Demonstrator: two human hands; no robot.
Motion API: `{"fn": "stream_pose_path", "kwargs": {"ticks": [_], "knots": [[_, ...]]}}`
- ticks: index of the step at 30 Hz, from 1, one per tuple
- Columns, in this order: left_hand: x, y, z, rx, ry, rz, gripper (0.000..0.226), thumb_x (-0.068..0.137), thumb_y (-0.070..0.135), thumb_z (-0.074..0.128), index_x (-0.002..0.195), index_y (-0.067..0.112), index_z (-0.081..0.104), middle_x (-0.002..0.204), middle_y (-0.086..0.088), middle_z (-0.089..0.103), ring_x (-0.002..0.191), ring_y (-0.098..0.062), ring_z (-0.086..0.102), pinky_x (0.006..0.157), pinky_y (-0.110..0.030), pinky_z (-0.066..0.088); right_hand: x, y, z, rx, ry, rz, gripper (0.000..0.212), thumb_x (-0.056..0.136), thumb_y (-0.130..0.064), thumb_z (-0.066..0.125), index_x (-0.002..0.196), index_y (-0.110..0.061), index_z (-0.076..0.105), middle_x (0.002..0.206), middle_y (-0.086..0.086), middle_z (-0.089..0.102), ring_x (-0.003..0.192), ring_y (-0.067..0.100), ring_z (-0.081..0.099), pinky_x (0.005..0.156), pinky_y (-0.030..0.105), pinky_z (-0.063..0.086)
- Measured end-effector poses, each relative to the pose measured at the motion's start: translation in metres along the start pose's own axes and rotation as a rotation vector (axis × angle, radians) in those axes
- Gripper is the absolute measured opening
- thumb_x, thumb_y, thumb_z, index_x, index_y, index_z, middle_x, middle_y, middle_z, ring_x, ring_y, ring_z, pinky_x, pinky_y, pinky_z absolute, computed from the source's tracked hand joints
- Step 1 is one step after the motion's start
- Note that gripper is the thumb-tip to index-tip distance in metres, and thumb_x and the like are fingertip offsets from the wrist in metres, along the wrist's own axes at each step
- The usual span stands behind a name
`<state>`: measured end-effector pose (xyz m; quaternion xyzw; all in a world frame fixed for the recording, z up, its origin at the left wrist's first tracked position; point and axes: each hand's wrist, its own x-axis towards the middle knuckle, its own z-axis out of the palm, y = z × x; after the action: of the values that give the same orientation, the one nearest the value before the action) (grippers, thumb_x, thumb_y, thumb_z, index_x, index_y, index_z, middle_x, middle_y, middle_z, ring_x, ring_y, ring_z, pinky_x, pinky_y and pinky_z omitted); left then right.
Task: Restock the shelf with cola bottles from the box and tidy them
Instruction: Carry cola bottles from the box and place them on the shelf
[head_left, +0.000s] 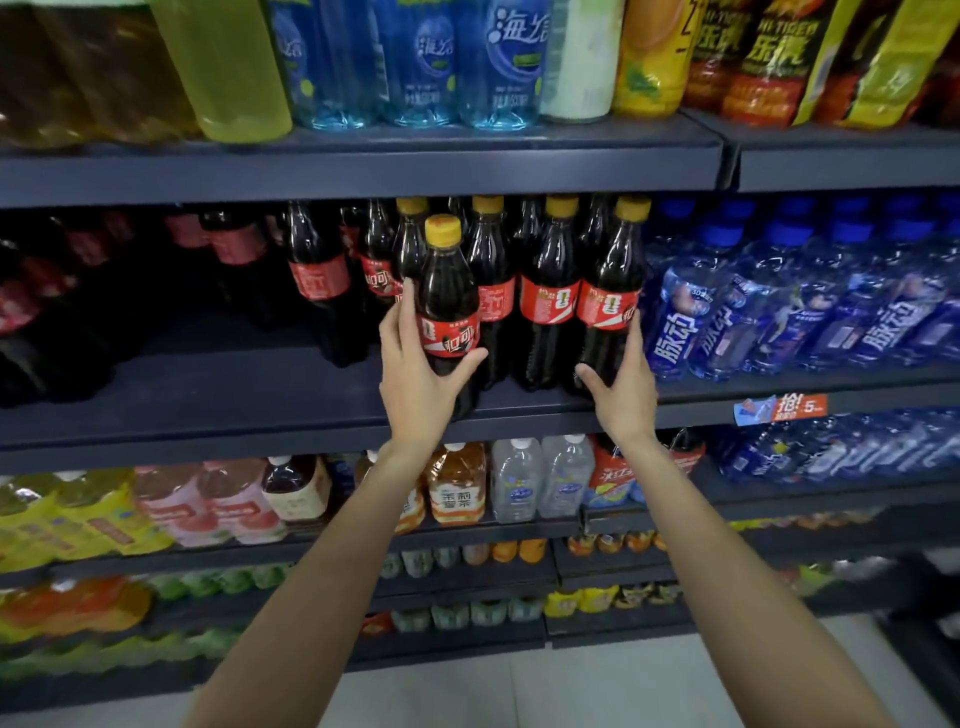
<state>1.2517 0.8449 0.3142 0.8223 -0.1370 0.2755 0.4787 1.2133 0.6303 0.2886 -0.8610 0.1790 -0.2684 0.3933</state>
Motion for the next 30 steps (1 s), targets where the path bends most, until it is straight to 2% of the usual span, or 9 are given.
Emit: {"fn": "stream_pose_path", "kwargs": {"ticks": [3, 5, 7, 10, 14, 18, 22, 26, 30], "knots": [[-0.011, -0.011, 0.003, 0.001, -0.054, -0.043, 0.100, 0.075, 0.051, 0.072, 0.151, 0.031, 0.009, 0.137, -0.007, 0.040, 0.120, -0.023, 0.051, 0.083, -0.049, 0.054, -0.002, -0.003, -0.001, -0.032, 0.017, 0.003, 0.096, 0.087, -0.024, 0.068, 0.152, -0.025, -0.003, 0.147, 0.011, 0.040, 0.130, 0.030, 0.044, 0.106, 0.047, 0.037], [-0.014, -0.014, 0.001, -0.046, -0.063, -0.057, 0.096, 0.077, 0.048, 0.072, 0.151, 0.032, 0.013, 0.132, -0.002, 0.044, 0.119, -0.018, 0.052, 0.088, -0.048, 0.052, -0.006, -0.006, -0.001, -0.049, 0.033, -0.020, 0.099, 0.087, -0.020, 0.068, 0.151, -0.026, -0.007, 0.148, 0.013, 0.038, 0.128, 0.031, 0.045, 0.101, 0.044, 0.039], [-0.018, -0.018, -0.006, -0.086, -0.054, -0.063, 0.095, 0.076, 0.052, 0.071, 0.151, 0.034, 0.014, 0.130, 0.006, 0.044, 0.119, -0.013, 0.050, 0.092, -0.044, 0.052, -0.011, -0.009, 0.000, -0.073, 0.076, -0.072, 0.100, 0.086, -0.021, 0.069, 0.151, -0.027, -0.007, 0.152, 0.015, 0.028, 0.133, 0.032, 0.038, 0.101, 0.044, 0.038], [-0.024, -0.030, -0.023, -0.088, -0.014, -0.076, 0.096, 0.074, 0.059, 0.067, 0.151, 0.033, 0.016, 0.134, 0.008, 0.044, 0.119, -0.009, 0.050, 0.094, -0.036, 0.051, -0.025, -0.011, 0.004, -0.144, 0.221, -0.138, 0.094, 0.085, -0.023, 0.069, 0.151, -0.025, 0.003, 0.150, 0.021, 0.023, 0.136, 0.037, 0.029, 0.103, 0.047, 0.037], [-0.013, -0.048, -0.046, -0.099, 0.079, -0.132, 0.092, 0.076, 0.040, 0.077, 0.149, 0.032, 0.023, 0.139, 0.017, 0.040, 0.123, -0.008, 0.050, 0.099, -0.038, 0.049, -0.045, -0.028, 0.025, -0.187, 0.307, -0.276, 0.074, 0.085, -0.022, 0.067, 0.146, -0.018, 0.025, 0.146, 0.023, 0.027, 0.132, 0.038, 0.031, 0.106, 0.050, 0.035], [0.004, -0.062, -0.058, -0.107, 0.099, -0.164, 0.089, 0.076, 0.036, 0.077, 0.148, 0.031, 0.025, 0.143, 0.007, 0.045, 0.127, -0.003, 0.047, 0.106, -0.034, 0.044, -0.055, -0.049, 0.055, -0.238, 0.215, -0.365, 0.067, 0.087, -0.025, 0.064, 0.145, -0.017, 0.032, 0.146, 0.023, 0.030, 0.134, 0.039, 0.031, 0.105, 0.053, 0.033], [0.019, -0.069, -0.054, -0.074, 0.055, -0.162, 0.089, 0.078, 0.041, 0.075, 0.148, 0.032, 0.022, 0.144, 0.004, 0.046, 0.129, -0.012, 0.048, 0.103, -0.040, 0.046, -0.060, -0.060, 0.079, -0.245, 0.087, -0.380, 0.065, 0.088, -0.026, 0.062, 0.146, -0.018, 0.032, 0.148, 0.023, 0.028, 0.135, 0.039, 0.030, 0.105, 0.053, 0.034], [0.027, -0.073, -0.043, -0.084, 0.026, -0.139, 0.089, 0.081, 0.037, 0.073, 0.150, 0.024, 0.019, 0.148, 0.000, 0.040, 0.134, -0.016, 0.041, 0.107, -0.043, 0.042, -0.062, -0.066, 0.093, -0.278, 0.000, -0.377, 0.070, 0.087, -0.026, 0.064, 0.148, -0.019, 0.029, 0.149, 0.023, 0.026, 0.135, 0.038, 0.030, 0.106, 0.051, 0.034], [0.022, -0.077, -0.037, -0.106, 0.042, -0.156, 0.090, 0.082, 0.031, 0.073, 0.151, 0.025, 0.016, 0.150, 0.000, 0.035, 0.137, -0.016, 0.037, 0.109, -0.041, 0.039, -0.062, -0.070, 0.095, -0.290, -0.022, -0.379, 0.071, 0.087, -0.026, 0.064, 0.148, -0.019, 0.029, 0.147, 0.024, 0.028, 0.133, 0.038, 0.034, 0.104, 0.049, 0.037]]}}
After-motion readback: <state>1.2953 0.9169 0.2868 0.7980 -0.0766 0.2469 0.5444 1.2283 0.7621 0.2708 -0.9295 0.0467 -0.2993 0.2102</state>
